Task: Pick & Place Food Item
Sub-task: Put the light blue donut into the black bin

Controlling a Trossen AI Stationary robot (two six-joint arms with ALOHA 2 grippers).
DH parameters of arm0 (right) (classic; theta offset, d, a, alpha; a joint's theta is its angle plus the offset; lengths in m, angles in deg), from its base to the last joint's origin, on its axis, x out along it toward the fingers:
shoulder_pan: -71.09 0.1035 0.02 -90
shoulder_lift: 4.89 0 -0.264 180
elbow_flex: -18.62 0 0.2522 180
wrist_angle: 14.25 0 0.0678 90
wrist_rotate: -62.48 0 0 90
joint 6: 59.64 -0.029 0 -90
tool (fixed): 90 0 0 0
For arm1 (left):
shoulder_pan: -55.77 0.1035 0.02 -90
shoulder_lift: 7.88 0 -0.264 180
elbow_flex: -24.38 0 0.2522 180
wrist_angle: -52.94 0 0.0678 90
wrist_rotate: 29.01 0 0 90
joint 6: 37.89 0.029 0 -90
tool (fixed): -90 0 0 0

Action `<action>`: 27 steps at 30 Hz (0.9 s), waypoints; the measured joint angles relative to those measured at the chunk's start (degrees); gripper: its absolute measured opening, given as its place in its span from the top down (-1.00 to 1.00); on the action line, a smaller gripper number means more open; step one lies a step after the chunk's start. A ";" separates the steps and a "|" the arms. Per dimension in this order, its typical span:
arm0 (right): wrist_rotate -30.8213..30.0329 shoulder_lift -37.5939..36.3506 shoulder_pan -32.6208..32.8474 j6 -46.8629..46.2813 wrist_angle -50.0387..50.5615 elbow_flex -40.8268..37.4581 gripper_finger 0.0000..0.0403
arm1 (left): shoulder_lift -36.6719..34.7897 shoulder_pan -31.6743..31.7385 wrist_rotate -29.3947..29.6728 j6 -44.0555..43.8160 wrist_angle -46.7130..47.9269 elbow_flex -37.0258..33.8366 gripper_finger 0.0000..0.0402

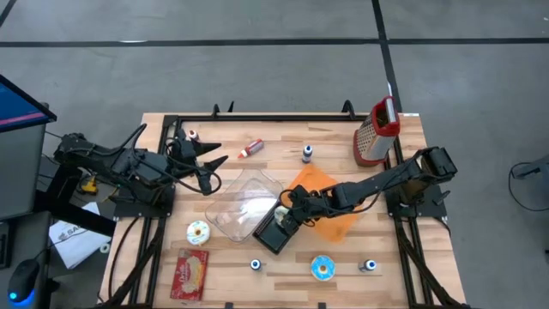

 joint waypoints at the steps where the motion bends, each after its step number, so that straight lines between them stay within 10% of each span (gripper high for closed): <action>1: 0.06 0.34 0.02 -0.02 -0.45 0.12 0.41 | 0.00 0.00 0.10 -0.04 0.21 0.00 0.08; 27: 2.03 2.53 0.00 2.18 -0.36 0.09 0.41 | 0.59 0.00 -0.11 -1.67 2.34 0.00 0.08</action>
